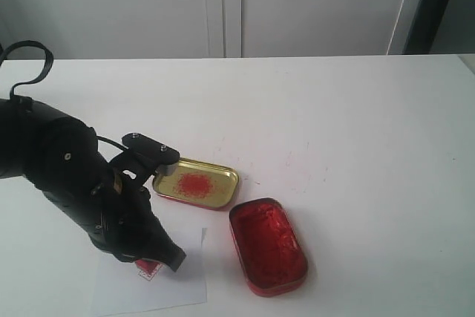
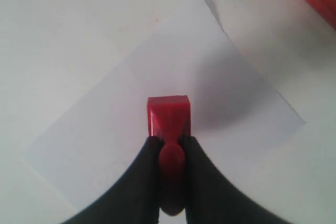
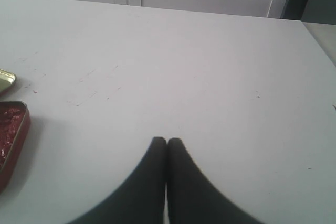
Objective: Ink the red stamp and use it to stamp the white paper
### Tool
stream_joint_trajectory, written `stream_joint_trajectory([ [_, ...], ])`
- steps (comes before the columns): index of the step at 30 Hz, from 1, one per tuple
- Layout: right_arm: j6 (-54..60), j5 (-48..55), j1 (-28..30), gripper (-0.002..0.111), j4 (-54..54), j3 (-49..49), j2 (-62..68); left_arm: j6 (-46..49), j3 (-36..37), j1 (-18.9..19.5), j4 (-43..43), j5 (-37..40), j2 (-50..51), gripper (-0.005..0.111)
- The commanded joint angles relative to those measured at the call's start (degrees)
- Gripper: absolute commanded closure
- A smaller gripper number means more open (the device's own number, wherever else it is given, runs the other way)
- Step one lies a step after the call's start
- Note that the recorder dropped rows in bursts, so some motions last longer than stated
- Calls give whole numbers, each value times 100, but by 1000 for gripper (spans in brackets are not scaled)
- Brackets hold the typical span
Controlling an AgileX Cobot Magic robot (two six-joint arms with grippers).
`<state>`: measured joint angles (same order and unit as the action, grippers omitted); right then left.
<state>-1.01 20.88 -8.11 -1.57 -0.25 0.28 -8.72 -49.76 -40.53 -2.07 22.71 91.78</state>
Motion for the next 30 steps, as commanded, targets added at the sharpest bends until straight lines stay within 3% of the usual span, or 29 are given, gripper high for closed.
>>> stream_joint_trajectory([
  [1,-24,-97,28,108,-17,25,-28,-33,33,-16,-77,108,-60,107],
  [27,-24,-97,28,108,-17,25,-28,-33,33,-16,-136,131,-60,107],
  [30,-24,-97,28,108,-17,25,-28,-6,-78,135,-245,301,-60,107],
])
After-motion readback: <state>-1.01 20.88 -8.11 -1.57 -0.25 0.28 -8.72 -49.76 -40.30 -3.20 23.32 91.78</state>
